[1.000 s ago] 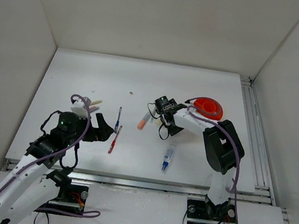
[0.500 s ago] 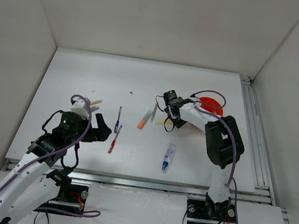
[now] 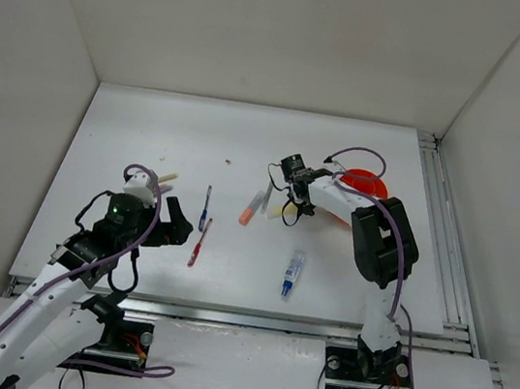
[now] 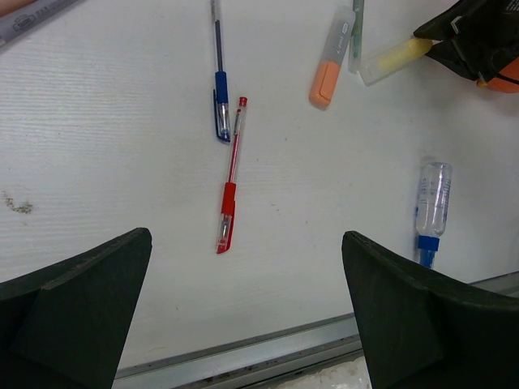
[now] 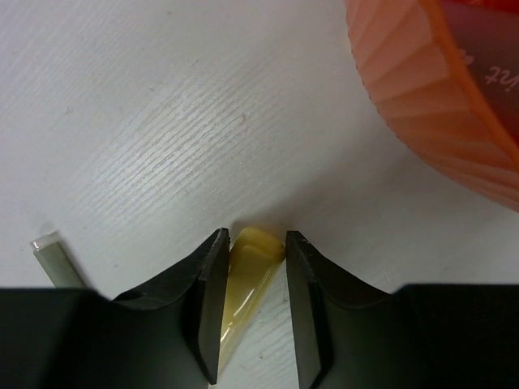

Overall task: Sort the stationery into containers
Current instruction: Pick up the pen from the center of the board, then place the pen in the storage box.

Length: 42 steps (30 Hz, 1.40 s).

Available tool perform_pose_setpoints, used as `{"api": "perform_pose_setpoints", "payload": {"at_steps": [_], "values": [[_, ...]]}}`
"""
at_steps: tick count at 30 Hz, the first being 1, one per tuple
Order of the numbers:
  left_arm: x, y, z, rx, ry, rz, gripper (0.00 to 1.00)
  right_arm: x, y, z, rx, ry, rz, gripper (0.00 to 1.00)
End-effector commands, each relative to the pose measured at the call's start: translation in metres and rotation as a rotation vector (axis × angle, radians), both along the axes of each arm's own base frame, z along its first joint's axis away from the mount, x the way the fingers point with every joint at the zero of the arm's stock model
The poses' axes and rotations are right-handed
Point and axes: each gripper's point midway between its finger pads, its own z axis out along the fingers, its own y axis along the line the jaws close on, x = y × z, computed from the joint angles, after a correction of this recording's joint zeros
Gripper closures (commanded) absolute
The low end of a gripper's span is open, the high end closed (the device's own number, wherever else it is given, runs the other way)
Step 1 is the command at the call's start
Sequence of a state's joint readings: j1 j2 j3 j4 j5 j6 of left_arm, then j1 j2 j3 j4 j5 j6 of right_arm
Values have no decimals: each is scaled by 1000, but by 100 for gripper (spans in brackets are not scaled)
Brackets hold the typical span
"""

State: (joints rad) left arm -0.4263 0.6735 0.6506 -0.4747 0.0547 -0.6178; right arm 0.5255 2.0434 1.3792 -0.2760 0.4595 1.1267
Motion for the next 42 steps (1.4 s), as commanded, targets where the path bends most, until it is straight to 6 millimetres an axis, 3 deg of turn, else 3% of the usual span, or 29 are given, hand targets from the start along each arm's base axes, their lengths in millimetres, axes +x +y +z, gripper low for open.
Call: {"api": "perform_pose_setpoints", "payload": {"at_steps": [1,6,14,18,24,27,34,38,42], "values": [[10,-4,30,-37,-70,10,0,-12,-2,-8,-67,48,32,73],[10,-4,33,-40,-81,12,0,0,0,10,-88,0,35,94],[11,-4,37,-45,-90,17,0,20,-10,112,-251,-231,59,100],[11,-3,40,-54,-102,22,0,20,-2,158,-256,-331,89,100],[14,-5,39,-50,-93,24,0,25,1,205,-266,-558,203,100],[17,-5,42,-51,-95,29,0,19,-17,239,-299,-700,215,100],[24,-8,42,-51,-98,32,0,15,-78,275,-652,-655,130,100],[25,-7,39,-49,-86,41,0,12,-108,283,-749,-594,-28,100],[26,-5,39,-45,-85,53,0,16,-118,275,-780,-552,-91,100]]}}
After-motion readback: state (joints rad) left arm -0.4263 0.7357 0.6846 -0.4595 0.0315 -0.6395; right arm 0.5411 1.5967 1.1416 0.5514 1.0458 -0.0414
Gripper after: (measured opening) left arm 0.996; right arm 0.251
